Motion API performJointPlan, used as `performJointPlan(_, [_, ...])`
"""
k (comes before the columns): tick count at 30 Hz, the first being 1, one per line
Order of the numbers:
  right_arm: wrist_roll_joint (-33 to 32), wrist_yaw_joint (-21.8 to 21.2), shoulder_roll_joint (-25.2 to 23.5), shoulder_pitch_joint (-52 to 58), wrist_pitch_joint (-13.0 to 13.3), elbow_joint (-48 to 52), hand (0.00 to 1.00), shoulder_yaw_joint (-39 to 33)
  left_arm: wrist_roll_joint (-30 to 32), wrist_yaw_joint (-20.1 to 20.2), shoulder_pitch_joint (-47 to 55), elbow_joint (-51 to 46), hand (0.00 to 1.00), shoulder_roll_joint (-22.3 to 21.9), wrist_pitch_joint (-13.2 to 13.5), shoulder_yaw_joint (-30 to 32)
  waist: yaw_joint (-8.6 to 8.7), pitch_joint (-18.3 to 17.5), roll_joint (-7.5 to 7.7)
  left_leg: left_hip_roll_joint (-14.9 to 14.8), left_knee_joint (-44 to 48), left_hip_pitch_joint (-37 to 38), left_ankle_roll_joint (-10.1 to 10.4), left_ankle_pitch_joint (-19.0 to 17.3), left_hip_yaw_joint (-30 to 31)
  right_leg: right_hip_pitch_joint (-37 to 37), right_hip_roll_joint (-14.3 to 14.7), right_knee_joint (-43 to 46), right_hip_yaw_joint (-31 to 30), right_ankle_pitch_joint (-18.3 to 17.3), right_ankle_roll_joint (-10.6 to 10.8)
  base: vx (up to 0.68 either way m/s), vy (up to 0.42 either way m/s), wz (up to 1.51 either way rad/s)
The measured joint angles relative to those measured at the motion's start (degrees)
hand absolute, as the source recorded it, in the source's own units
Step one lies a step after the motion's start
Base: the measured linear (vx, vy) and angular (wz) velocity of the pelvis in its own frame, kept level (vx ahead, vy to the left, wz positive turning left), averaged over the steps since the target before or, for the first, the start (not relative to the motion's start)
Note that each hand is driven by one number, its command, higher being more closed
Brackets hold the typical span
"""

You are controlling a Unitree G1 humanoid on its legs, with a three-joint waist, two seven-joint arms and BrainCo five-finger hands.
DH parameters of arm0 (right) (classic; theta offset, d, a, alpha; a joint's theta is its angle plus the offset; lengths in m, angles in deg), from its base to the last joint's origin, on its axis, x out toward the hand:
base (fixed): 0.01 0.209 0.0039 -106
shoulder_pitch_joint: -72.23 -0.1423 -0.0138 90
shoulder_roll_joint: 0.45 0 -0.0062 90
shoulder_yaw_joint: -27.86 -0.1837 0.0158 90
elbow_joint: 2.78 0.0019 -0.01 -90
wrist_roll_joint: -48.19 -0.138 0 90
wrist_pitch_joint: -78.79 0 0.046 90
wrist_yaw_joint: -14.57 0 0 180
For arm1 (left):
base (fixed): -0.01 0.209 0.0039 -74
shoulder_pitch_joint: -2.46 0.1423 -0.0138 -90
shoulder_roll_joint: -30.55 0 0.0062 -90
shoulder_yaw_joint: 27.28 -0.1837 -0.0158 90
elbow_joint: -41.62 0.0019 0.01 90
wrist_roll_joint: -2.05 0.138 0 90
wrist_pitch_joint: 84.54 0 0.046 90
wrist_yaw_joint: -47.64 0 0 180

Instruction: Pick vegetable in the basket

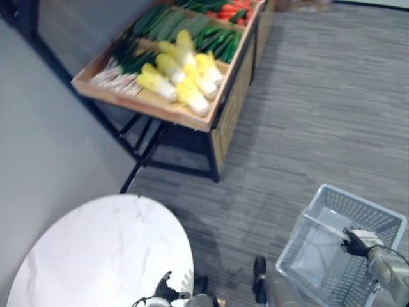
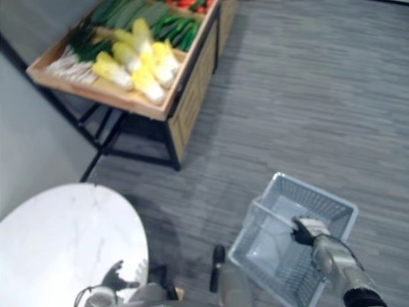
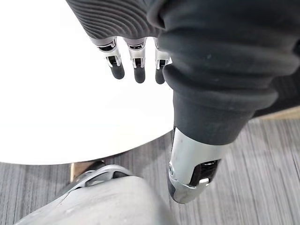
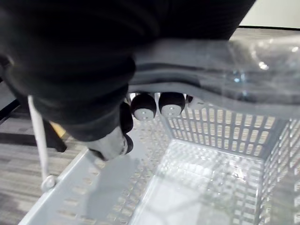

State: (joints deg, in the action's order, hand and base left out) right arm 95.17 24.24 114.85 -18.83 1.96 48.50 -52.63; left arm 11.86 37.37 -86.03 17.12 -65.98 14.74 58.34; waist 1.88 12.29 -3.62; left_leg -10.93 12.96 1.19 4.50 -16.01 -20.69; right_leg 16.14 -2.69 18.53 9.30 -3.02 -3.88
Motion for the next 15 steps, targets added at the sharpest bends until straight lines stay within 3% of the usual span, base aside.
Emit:
performJointPlan(1, [0.19, 0.19, 0.09, 0.07, -0.20, -0.21, 1.00, -0.24, -0.05, -0.06, -0.65, 0.02, 0.00, -0.10, 0.05, -0.37, -0.01, -0.06, -0.10, -0.02, -0.13, -0.09, 0.35, 0.31, -0.11, 1.54, -2.12, 5.16, 0.15, -2.59, 1.04, 0.14, -0.069, -0.25])
performJointPlan(2, [0.20, -0.08, 0.03, 0.28, -0.43, -1.03, 1.00, -0.44, -0.04, -0.05, -1.25, 0.22, 0.00, -0.17, 0.04, -1.19, -0.06, -0.16, 0.44, -0.37, -0.66, 0.17, 1.37, 0.88, -0.82, 1.72, -6.57, 8.72, 0.08, -4.21, 3.96, 0.12, -0.174, -0.30])
performJointPlan(3, [0.19, -0.08, -0.93, 0.44, -0.43, -1.35, 1.00, -0.38, -0.10, 0.01, -0.96, 0.66, 0.00, 0.37, -0.02, -1.60, -0.42, -0.79, 1.54, -0.50, -0.84, 0.15, 2.58, 1.55, -1.25, -0.48, -9.78, 4.04, -0.60, -1.83, 8.37, 0.13, -0.215, -0.35])
performJointPlan(4, [0.25, -0.07, -1.65, 0.29, -0.44, -1.33, 1.00, -0.18, -0.33, -0.01, -0.54, 0.66, 0.00, 0.82, -0.03, -1.76, -0.49, -1.09, 2.22, -0.82, -0.89, 0.12, 3.15, 1.85, -1.80, -1.94, -10.46, -0.15, -1.43, -0.97, 12.43, 0.15, -0.331, -0.40])
performJointPlan(5, [0.39, -0.14, -2.34, -0.12, -0.45, -1.39, 1.00, 0.09, -0.64, -0.03, -0.33, 0.70, 0.00, 0.71, -0.18, -1.86, -0.61, -1.11, 2.42, -2.13, -1.20, 0.06, 4.38, 2.69, -2.51, -3.57, -8.83, -4.08, -1.65, -1.64, 12.78, 0.13, -0.384, -0.52])
performJointPlan(6, [0.42, -0.24, -2.30, -0.72, -0.45, -1.47, 1.00, 0.15, -0.70, 0.04, -0.36, 0.67, 0.00, 0.03, -0.49, -1.79, -0.52, -1.25, 0.92, -4.48, -1.86, 0.10, 5.39, 4.89, -3.50, -3.93, -5.96, -6.37, -1.54, -0.82, 11.69, 0.12, -0.381, -0.50])
performJointPlan(8, [0.42, -0.31, -2.26, 0.00, -0.76, -1.67, 1.00, 0.24, -0.69, 0.07, -0.14, 0.68, 0.00, -0.49, -0.49, -1.67, -0.44, -1.51, 0.11, -6.20, -0.65, 0.83, 5.19, 7.38, -3.39, -5.88, -3.96, -7.82, -0.99, -0.42, 11.06, 0.11, -0.258, -0.29])
performJointPlan(10, [0.39, -0.29, -2.11, 2.43, -0.60, -1.45, 1.00, 0.86, -0.69, 0.29, 0.32, 0.48, 0.00, -0.56, -0.39, -0.82, -0.46, -1.57, 0.13, -9.12, 8.81, -0.35, 2.29, 11.32, -1.59, -10.45, -2.38, -9.75, -0.77, -1.13, 9.36, 0.16, -0.306, -0.20])
performJointPlan(13, [0.36, -0.20, -1.53, 4.70, -0.73, -0.88, 1.00, 1.04, -0.68, 0.42, 0.61, 0.14, 0.00, -0.51, -0.19, -0.65, -0.42, -1.63, 0.54, -10.62, 21.52, -5.96, -2.64, 16.98, 2.28, -14.55, -2.90, -12.14, -0.58, -1.76, 8.14, 0.11, -0.164, -0.05])
performJointPlan(14, [0.36, -0.23, -1.38, 4.97, -0.90, -0.93, 1.00, 1.05, -0.68, 0.40, 0.68, 0.12, 0.00, -0.82, 0.05, -0.60, -0.43, -1.81, 0.16, -10.26, 22.88, -7.13, -2.42, 16.42, 3.57, -14.92, -2.97, -12.44, -0.61, -1.79, 8.08, 0.11, -0.067, -0.02])
performJointPlan(15, [0.36, -0.31, -1.51, 5.01, -1.23, -1.05, 1.00, 1.16, -0.71, 0.40, 0.84, -0.45, 0.00, -1.14, 0.21, -0.07, -0.61, -1.85, 0.00, -7.88, 24.39, -9.19, -1.99, 13.43, 6.58, -15.34, -3.42, -12.61, -1.11, -2.09, 7.59, 0.07, -0.019, -0.01])
